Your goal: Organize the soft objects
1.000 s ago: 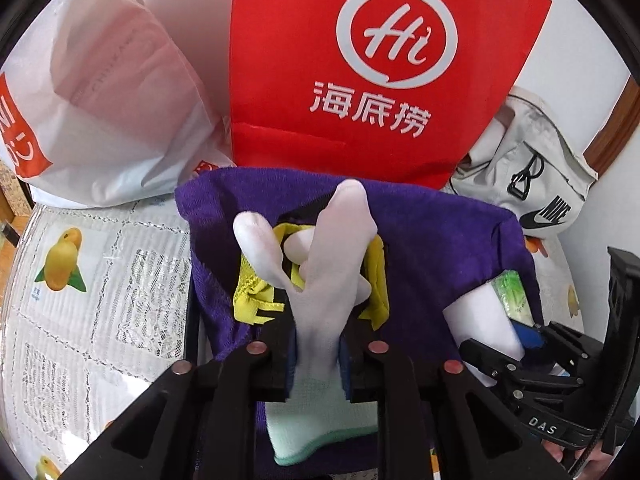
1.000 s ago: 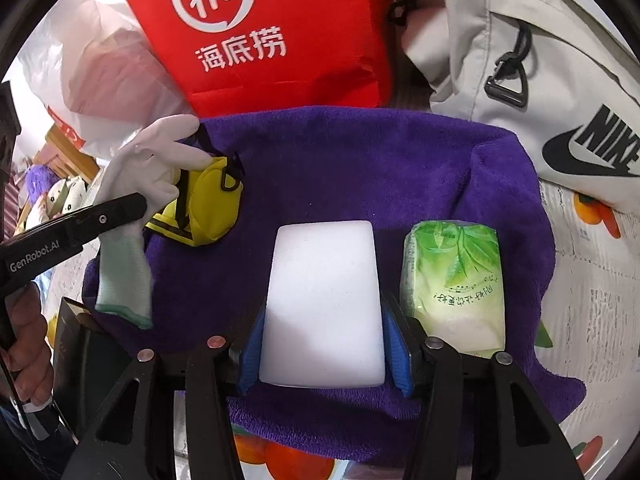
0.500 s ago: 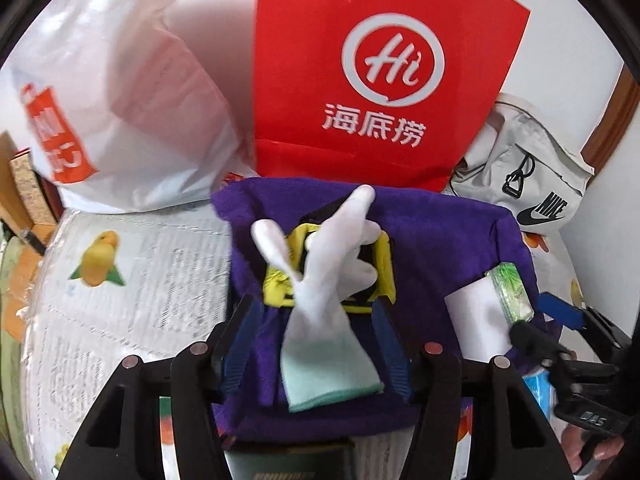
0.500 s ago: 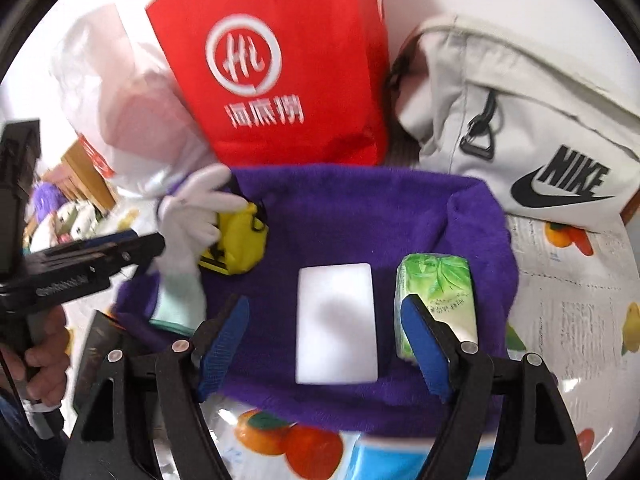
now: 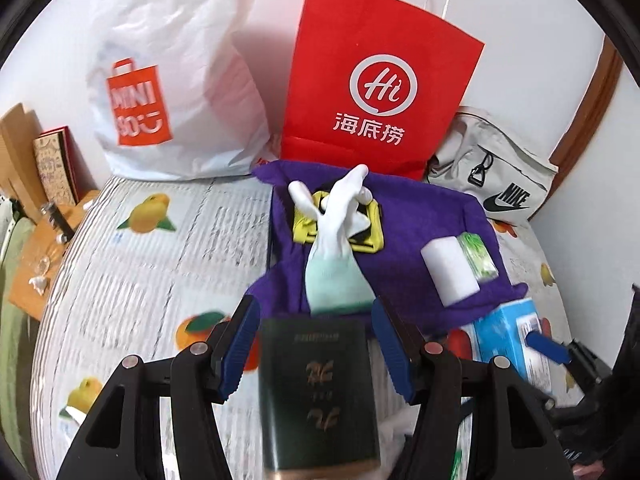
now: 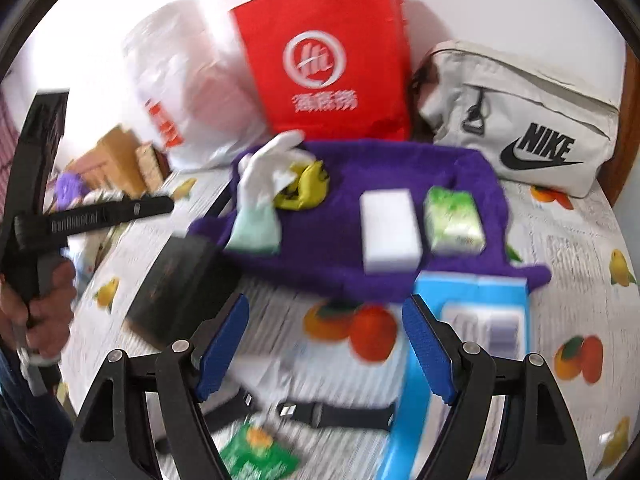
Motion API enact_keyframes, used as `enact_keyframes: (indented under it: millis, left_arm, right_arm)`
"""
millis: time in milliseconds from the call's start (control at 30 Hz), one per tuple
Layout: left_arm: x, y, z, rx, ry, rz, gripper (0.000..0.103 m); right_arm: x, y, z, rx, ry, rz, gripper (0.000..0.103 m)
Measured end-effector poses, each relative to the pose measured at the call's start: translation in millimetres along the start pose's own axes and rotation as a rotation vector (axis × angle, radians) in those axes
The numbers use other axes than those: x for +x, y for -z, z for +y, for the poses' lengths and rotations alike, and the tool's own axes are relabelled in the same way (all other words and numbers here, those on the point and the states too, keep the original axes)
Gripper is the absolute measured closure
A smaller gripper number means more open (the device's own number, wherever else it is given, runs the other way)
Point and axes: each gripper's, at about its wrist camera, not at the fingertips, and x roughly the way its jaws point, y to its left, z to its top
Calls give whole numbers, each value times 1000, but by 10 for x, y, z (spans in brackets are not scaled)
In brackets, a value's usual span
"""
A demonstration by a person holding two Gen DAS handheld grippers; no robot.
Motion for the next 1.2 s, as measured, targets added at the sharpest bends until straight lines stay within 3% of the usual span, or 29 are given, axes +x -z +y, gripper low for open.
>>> enact_keyframes:
  millis: [167,433,700,1000,1067,1100,1133,1200]
  left_arm:
    - [-140,200,67,-11,22,-2,47]
    - [-192,518,188,-20,55,15,47]
    - [-179,610,373,-49,78,21,47]
    - [-195,653,487,-70,131,12,47]
    - [-190,675,504,-75,138,17,47]
    - [-187,686,511,-76,140,18,47]
    - [-188,701,521,-77,141,21,47]
    - [-193,724,546,-79,141,24,47]
  right_arm:
    - [-44,359,245,-102,62,33,24]
    - [214,651,390,-166,135,136,36]
    - [481,721,473,-261,279,218,38]
    - [546,676,475,-258,277,207,36]
    - [551,667,487,-261,260,212,43]
    - [546,666,498,-266,257,213,62]
    - [547,670,512,-260,230,226,74]
    - [540,685,539,-260,246,224,74]
